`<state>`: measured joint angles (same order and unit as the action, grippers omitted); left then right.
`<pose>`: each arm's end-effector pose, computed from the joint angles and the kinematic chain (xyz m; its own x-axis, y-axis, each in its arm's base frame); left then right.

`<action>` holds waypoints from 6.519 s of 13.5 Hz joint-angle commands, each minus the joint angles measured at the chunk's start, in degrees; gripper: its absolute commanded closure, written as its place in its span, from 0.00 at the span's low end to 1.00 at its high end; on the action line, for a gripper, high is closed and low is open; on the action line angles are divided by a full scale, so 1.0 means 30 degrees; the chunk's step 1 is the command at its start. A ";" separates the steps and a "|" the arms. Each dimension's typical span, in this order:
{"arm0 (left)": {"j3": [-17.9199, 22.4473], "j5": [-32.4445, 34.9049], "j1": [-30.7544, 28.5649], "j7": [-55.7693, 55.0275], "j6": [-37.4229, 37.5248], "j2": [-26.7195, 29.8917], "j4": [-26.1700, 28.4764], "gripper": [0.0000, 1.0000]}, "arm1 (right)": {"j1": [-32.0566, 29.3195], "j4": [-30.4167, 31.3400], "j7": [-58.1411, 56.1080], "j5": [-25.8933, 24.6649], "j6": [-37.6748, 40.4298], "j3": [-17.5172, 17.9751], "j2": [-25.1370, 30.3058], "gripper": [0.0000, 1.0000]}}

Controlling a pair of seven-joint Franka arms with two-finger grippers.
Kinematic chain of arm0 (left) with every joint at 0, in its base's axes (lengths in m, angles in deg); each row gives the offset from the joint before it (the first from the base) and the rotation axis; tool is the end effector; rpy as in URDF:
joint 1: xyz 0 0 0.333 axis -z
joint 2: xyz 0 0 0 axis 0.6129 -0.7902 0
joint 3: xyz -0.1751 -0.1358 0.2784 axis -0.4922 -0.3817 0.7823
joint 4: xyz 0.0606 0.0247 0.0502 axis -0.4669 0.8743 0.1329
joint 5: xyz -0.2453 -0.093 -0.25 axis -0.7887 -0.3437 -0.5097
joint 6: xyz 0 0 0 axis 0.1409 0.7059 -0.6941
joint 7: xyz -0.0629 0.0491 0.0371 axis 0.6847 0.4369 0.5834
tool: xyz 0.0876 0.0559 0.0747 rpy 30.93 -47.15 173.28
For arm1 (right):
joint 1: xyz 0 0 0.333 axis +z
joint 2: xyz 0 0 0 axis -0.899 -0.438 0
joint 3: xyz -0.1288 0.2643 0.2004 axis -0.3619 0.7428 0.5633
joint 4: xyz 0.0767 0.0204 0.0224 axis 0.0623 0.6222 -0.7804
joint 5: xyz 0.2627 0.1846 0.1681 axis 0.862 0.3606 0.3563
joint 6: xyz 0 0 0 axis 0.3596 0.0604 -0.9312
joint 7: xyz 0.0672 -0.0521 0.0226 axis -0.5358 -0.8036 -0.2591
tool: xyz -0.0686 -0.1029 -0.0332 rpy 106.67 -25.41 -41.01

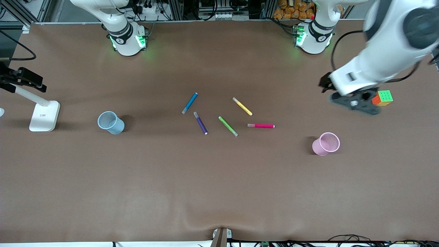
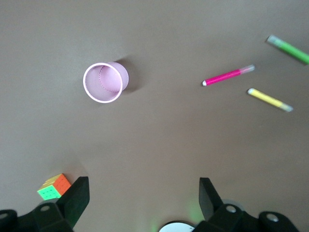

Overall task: Place pink and blue markers in matching cups
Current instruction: 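Move the left gripper over the pink marker and lower it, then grasp the pink marker with the left gripper while the right gripper grasps the blue marker, then carry the blue marker to the blue cup while the left gripper lifts pink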

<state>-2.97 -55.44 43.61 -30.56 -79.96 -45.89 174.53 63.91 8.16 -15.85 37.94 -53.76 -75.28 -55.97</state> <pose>0.5249 -0.1754 0.5644 0.9012 -0.3988 -0.1698 -0.4163 -0.9054 -0.0830 0.5150 -0.0415 0.6419 0.9984 0.0053 -0.0559 0.0053 -1.0000 -0.0013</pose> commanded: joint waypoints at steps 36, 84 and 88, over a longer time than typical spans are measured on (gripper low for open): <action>0.0059 1.0277 0.9107 0.6786 -0.7972 -1.1756 0.0037 0.21 | 0.7158 0.6608 1.6300 0.3721 -0.6650 0.0137 -0.5391 0.00; 0.0059 1.0218 0.9459 0.7899 -0.7859 -1.2313 -0.0047 1.00 | 1.0997 0.7174 0.7324 0.3875 -0.7477 -0.7561 -0.3340 1.00; 0.0029 0.9866 0.9400 0.8192 -0.6192 -1.1787 -0.0749 1.00 | 1.1025 0.5414 0.4760 0.0247 -0.7768 -0.8183 -0.3428 1.00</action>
<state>-3.07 -24.95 71.53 -6.27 -101.59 -83.01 173.32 96.47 26.91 -0.19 43.46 -77.26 -100.06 -66.56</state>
